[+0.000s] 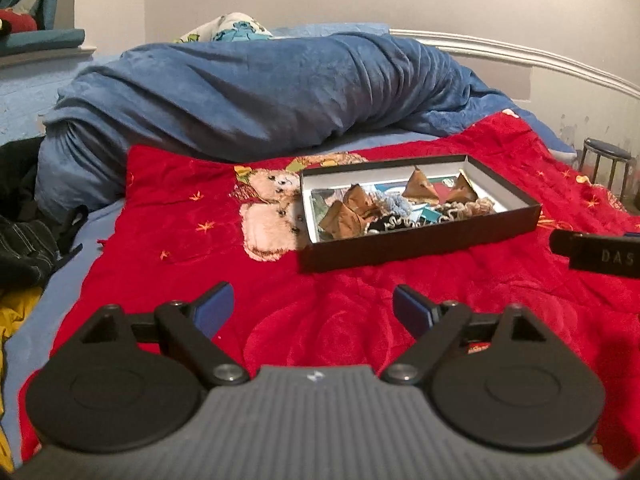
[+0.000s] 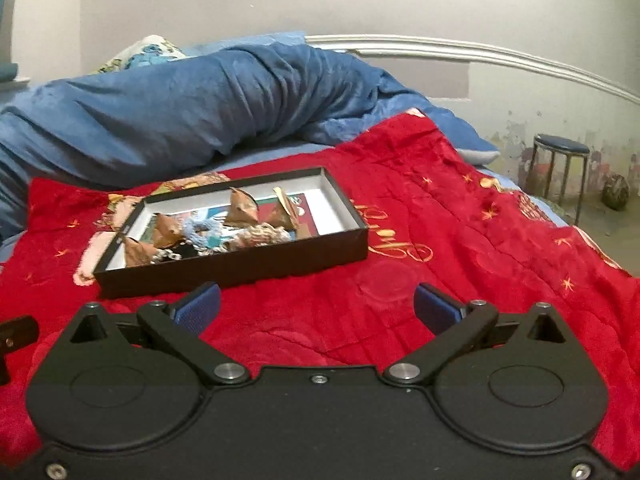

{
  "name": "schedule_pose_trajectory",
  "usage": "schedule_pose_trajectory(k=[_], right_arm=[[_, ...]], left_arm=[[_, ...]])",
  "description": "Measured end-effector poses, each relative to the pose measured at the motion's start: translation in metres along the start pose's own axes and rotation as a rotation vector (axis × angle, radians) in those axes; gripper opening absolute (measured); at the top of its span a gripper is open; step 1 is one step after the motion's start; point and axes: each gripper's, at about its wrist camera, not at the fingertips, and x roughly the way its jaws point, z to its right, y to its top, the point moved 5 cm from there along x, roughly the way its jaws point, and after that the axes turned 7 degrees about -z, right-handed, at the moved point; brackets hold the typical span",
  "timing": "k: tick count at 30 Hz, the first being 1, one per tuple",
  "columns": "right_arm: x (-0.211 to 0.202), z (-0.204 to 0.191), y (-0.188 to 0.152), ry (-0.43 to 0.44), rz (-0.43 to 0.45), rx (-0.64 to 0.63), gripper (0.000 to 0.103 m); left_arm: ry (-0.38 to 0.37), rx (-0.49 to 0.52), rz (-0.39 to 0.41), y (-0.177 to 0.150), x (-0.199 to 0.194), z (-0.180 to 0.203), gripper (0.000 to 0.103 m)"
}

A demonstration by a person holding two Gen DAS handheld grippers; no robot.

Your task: Organize objects

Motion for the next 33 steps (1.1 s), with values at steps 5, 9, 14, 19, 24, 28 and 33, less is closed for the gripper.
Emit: schedule_pose_trajectory(k=[5, 9, 14, 19, 24, 28, 33], right_arm=[[0.004, 0.003, 0.001, 0.010, -0.007, 0.021, 0.103], [0.008, 0.004, 0.001, -0.018, -0.030, 0.019, 0.103], [0.009, 0.012, 0.002, -0.027, -0.048, 0.084, 0.103], [0.008, 0.015, 0.005, -0.011, -0.031, 0.121, 0.103], [0.004, 0.005, 0.007, 0.014, -0.017, 0.099, 0.103], [-0.001, -0.006, 0.008, 0.019, -0.001, 0.059, 0.103], [0.004, -0.012, 0.004, 0.014, -0.027, 0.034, 0.103]], left_arm=[[-0.013, -0.008, -0.017, -0.004, 0.009, 0.006, 0.092], [-0.019, 0.011, -0.027, -0.007, 0.011, 0.013, 0.093], [-0.013, 0.016, -0.043, -0.011, 0.015, 0.016, 0.094], [-0.057, -0.036, -0.101, -0.017, 0.021, 0.015, 0.095], [-0.065, -0.054, -0.115, -0.018, 0.023, 0.014, 0.095], [-0.092, -0.081, -0.135, -0.019, 0.024, 0.012, 0.095], [-0.103, -0.104, -0.158, -0.018, 0.029, 0.010, 0.095]])
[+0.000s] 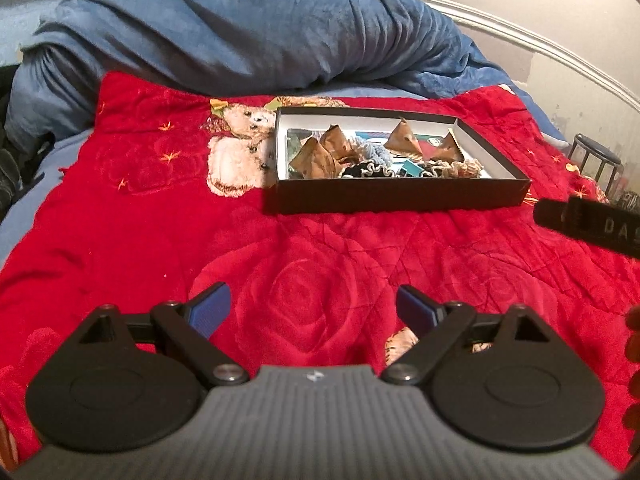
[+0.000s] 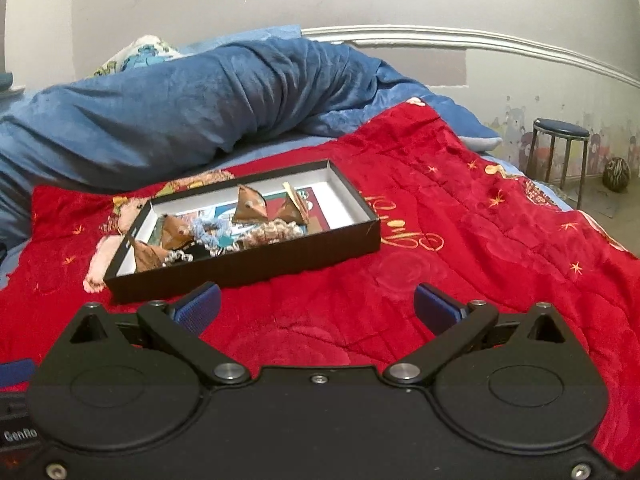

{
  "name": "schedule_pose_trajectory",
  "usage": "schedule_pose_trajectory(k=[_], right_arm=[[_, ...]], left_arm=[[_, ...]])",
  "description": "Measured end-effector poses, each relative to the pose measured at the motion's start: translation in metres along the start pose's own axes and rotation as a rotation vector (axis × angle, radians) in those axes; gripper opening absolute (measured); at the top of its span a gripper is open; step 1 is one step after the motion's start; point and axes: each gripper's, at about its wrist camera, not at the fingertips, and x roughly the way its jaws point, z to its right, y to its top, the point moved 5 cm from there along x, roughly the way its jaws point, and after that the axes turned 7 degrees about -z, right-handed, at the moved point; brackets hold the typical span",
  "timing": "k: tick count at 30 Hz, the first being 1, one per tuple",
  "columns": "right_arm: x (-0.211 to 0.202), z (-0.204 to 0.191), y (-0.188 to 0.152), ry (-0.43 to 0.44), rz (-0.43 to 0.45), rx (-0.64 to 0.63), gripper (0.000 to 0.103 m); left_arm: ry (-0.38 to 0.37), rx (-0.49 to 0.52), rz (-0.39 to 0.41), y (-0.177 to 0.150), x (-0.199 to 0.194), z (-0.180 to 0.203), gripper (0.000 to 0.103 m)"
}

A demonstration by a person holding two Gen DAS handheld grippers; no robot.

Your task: Organize objects

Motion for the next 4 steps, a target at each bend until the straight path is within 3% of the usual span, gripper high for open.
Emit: schedule_pose_trajectory(k=[4], right_arm=[[0.0085, 0.0009, -0.0074, -0.007, -0.050, 0.021, 0.103]], left_arm=[[0.011, -0.003, -0.005, 0.0008, 0.0024, -0.0009, 0.095]])
